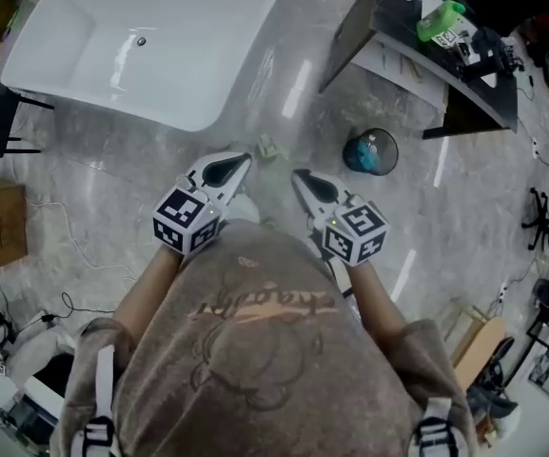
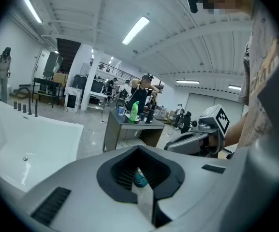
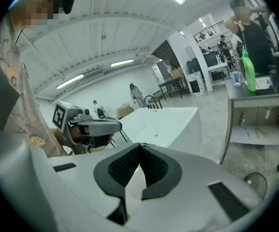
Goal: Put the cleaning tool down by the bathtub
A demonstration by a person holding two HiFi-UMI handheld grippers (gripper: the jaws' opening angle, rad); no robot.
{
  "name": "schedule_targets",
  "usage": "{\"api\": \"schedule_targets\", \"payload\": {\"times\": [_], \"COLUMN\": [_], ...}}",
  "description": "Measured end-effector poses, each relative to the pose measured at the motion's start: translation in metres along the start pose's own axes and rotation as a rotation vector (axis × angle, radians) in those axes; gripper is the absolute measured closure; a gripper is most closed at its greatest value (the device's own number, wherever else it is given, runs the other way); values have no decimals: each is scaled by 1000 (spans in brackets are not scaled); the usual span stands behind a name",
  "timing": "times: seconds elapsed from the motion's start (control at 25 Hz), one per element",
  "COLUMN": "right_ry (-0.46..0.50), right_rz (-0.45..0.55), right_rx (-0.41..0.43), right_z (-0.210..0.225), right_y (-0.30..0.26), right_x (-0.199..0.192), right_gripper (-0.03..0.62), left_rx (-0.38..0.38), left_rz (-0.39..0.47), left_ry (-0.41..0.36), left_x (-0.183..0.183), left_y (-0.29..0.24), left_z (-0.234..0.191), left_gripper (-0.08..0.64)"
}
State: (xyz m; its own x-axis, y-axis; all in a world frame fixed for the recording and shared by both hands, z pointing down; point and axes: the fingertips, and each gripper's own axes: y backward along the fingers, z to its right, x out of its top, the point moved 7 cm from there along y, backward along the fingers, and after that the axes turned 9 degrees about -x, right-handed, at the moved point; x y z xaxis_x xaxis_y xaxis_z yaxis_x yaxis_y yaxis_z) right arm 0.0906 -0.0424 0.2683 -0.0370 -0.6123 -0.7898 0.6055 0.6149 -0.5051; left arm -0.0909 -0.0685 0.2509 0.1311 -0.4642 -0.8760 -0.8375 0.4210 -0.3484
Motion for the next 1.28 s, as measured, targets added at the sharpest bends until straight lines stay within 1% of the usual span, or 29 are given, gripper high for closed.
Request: {"api": "schedule_targets", "payload": {"times": [0.16, 0.24, 0.32, 0.4, 0.56, 0.76, 0.88, 1.28], "right_ry": [107, 138, 166, 172, 153, 150, 141, 140], "right_rz": [119, 165, 205, 234, 242, 261, 249, 232], "right_rx": [19, 28, 18, 8, -2, 20, 18, 39], "right_z": [-22, -30, -33, -34, -39, -37, -37, -39], "right_y": [21, 28, 32, 34, 40, 42, 43, 43], "right_x": [23, 31, 37, 40, 41, 41, 40, 30], "right_gripper": [586, 586, 586, 587, 588, 588, 588, 588], "left_rx": [-10, -22, -29, -25, -23, -32, -29, 6], "left_rz": [20, 32, 43, 54, 69, 58, 52, 60], "left_ry": [-58, -97, -131, -147, -148, -137, -132, -113], "left_x": [15, 22, 27, 31, 32, 25, 21, 11], "left_y": [12, 16, 17, 18, 23, 20, 22, 31], "left_z": [12, 16, 17, 16, 21, 27, 29, 33], "left_gripper": [554, 554, 554, 554, 554, 554, 554, 554]}}
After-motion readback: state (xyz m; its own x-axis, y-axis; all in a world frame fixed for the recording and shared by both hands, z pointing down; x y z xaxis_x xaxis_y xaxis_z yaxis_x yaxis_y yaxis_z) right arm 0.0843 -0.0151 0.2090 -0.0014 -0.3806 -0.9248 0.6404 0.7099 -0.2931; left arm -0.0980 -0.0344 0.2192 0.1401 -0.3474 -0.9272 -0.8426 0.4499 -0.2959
